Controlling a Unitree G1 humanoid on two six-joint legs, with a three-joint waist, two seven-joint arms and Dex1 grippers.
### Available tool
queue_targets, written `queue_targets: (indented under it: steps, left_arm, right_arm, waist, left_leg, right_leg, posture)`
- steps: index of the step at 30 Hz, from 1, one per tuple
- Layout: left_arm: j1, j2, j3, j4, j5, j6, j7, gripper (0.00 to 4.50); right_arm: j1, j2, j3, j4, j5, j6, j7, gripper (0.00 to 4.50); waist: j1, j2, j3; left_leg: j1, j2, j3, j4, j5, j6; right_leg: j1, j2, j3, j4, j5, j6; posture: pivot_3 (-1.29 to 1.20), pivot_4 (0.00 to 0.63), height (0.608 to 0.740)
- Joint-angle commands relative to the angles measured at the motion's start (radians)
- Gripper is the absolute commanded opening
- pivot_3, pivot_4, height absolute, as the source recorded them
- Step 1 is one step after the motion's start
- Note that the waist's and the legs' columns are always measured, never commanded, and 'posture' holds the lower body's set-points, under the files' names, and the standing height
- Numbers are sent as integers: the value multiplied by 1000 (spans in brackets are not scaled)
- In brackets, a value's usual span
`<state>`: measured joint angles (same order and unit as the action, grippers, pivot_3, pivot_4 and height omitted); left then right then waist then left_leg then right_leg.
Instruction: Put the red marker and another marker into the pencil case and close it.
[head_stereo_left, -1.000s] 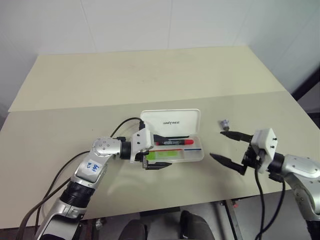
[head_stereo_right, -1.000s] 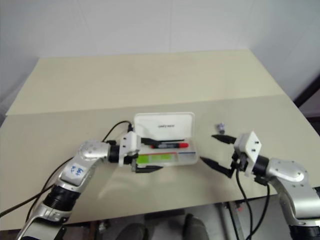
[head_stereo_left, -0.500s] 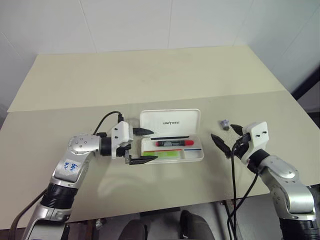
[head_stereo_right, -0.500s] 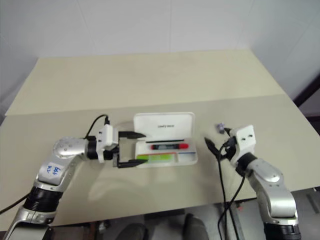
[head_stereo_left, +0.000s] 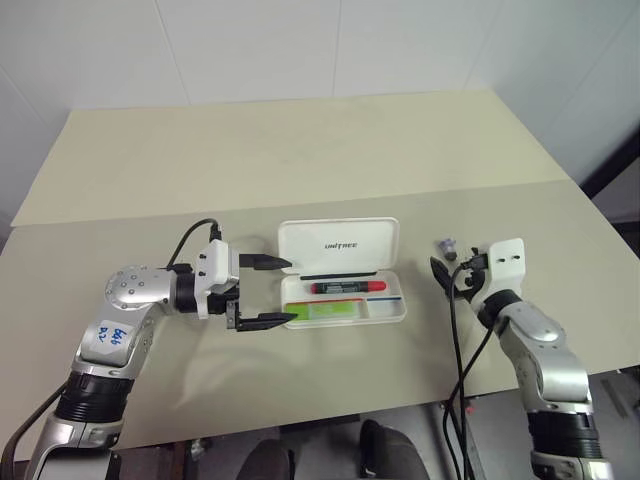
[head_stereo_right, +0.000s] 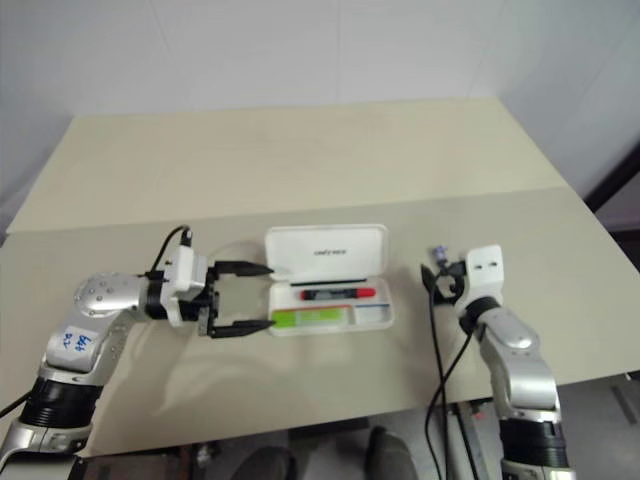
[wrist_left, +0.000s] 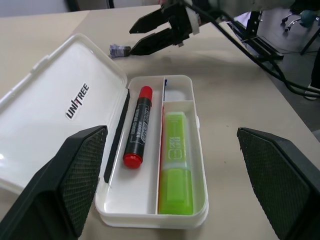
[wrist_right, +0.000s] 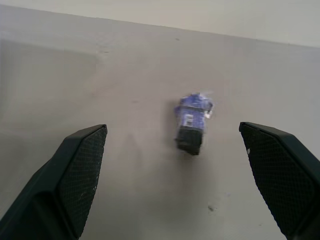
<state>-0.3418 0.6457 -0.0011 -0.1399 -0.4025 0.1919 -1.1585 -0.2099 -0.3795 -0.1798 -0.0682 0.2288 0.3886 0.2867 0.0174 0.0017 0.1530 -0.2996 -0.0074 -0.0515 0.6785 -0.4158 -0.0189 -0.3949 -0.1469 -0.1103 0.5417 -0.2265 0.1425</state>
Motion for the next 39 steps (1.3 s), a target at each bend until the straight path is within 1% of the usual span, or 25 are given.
queue_targets:
  steps: [1, 8, 9, 11, 16, 17, 19, 20, 21, 26, 31, 34, 36, 37, 38, 39]
  left_arm:
    - [-12, 14, 25, -35, -24, -8, 1, 4460]
    - [-13, 13, 26, -52, -24, -5, 16, 4460]
    - [-14, 12, 26, -54, -23, -6, 19, 4489]
    - [-15, 14, 29, -58, -23, -6, 24, 4500]
    - [-12, 16, 33, -64, -24, -6, 32, 4500]
    - [-7, 15, 33, -68, -24, -7, 35, 4500]
    - [2, 13, 35, -73, -24, -8, 41, 4500]
    - [5, 12, 34, -76, -24, -8, 44, 4500]
    - [7, 11, 33, -79, -24, -8, 46, 4500]
    - [18, 6, 25, -89, -22, -7, 55, 4500]
    - [36, 0, 18, -102, -22, -8, 59, 4500]
    - [54, -1, 16, -105, -23, -14, 56, 4500]
    - [58, -1, 16, -107, -23, -15, 55, 4500]
    - [62, -2, 16, -109, -23, -15, 55, 4500]
    - [67, -3, 16, -112, -24, -15, 55, 4500]
    - [75, -4, 16, -113, -25, -17, 54, 4500]
  right_arm:
    - [-40, 15, -10, 40, -20, -39, -30, 4500]
    - [-124, 63, -14, 214, -50, -99, -80, 4500]
    - [-134, 68, -19, 239, -50, -112, -85, 4306]
    - [-146, 71, -18, 266, -49, -138, -77, 3806]
    - [-165, 73, -6, 285, -47, -168, -61, 2078]
    - [-165, 72, -1, 282, -48, -170, -57, 1625]
    - [-162, 69, 6, 274, -50, -168, -51, 887]
    - [-160, 66, 9, 271, -52, -166, -49, 550]
    - [-159, 63, 10, 269, -54, -164, -47, 361]
    - [-155, 41, 15, 252, -59, -149, -29, 359]
    - [-151, -21, 30, 212, -44, -154, 79, 359]
    - [-144, -118, 52, 161, -15, -191, 258, 359]
    - [-141, -147, 57, 153, -10, -209, 308, 359]
    - [-136, -171, 58, 141, 5, -218, 356, 359]
    - [-131, -203, 52, 129, 25, -230, 416, 359]
    - [-126, -246, 45, 112, 63, -240, 510, 359]
  waist:
    - [-2, 0, 0]
    - [-22, 0, 0]
    - [-24, 0, 0]
    - [-27, 0, 0]
    - [-21, 0, 0]
    - [-21, 0, 0]
    - [-22, 0, 0]
    - [-23, 0, 0]
    - [-23, 0, 0]
    - [-22, 0, 0]
    - [-22, 2, 1]
    - [-20, 2, 1]
    - [-20, 2, 1]
    - [-21, 2, 1]
    - [-20, 2, 1]
    - [-19, 2, 2]
  left_leg:
    - [0, 0, 0, 0, 0, 0]
    - [0, 0, 0, 0, 0, 0]
    - [0, 0, 1, -1, 0, 0]
    - [1, 0, 1, 0, 0, 0]
    - [0, 0, 1, 1, 0, 0]
    - [0, 0, 1, 1, 0, 0]
    - [0, 0, 1, 0, 0, 0]
    - [1, 1, 1, 0, 0, 0]
    - [1, 0, 1, 0, 0, 0]
    - [0, 0, 1, 0, 0, 0]
    - [0, 0, 1, 0, 0, 0]
    - [0, 0, 1, -1, 0, 0]
    - [0, 0, 1, -1, 0, 1]
    - [0, 0, 1, -1, -1, 1]
    - [0, 0, 1, -1, -1, 1]
    - [0, 0, 1, -1, -1, 1]
  right_leg:
    - [0, 0, 0, 0, 0, 0]
    - [0, 0, 0, 0, 0, 0]
    - [0, 0, 0, 0, 0, 0]
    - [0, 0, 0, 0, 0, 0]
    - [0, 0, 0, 1, 0, 0]
    - [0, 0, 0, 1, 0, 0]
    - [-1, 0, 0, 1, 0, 0]
    - [-1, 0, 0, 1, 0, 0]
    - [-1, 0, 0, 1, 0, 0]
    - [-1, 0, 0, 1, 0, 0]
    - [-1, 0, 1, 1, 0, 0]
    - [-1, 0, 0, 0, 0, 0]
    - [-1, 0, 0, 0, 0, 0]
    - [-1, 0, 0, 0, 0, 0]
    - [-1, 0, 0, 0, 0, 0]
    - [-1, 0, 0, -1, 0, 0]
  posture:
    - [0, 150, 740]
    - [0, 150, 740]
    - [0, 150, 740]
    - [0, 150, 740]
    - [0, 150, 740]
    - [0, 150, 740]
    - [0, 150, 740]
    - [0, 150, 740]
    - [0, 150, 740]
    - [0, 150, 740]
    - [0, 150, 740]
    - [0, 150, 740]
    - [0, 150, 740]
    - [0, 150, 740]
    - [0, 150, 740]
    - [0, 150, 740]
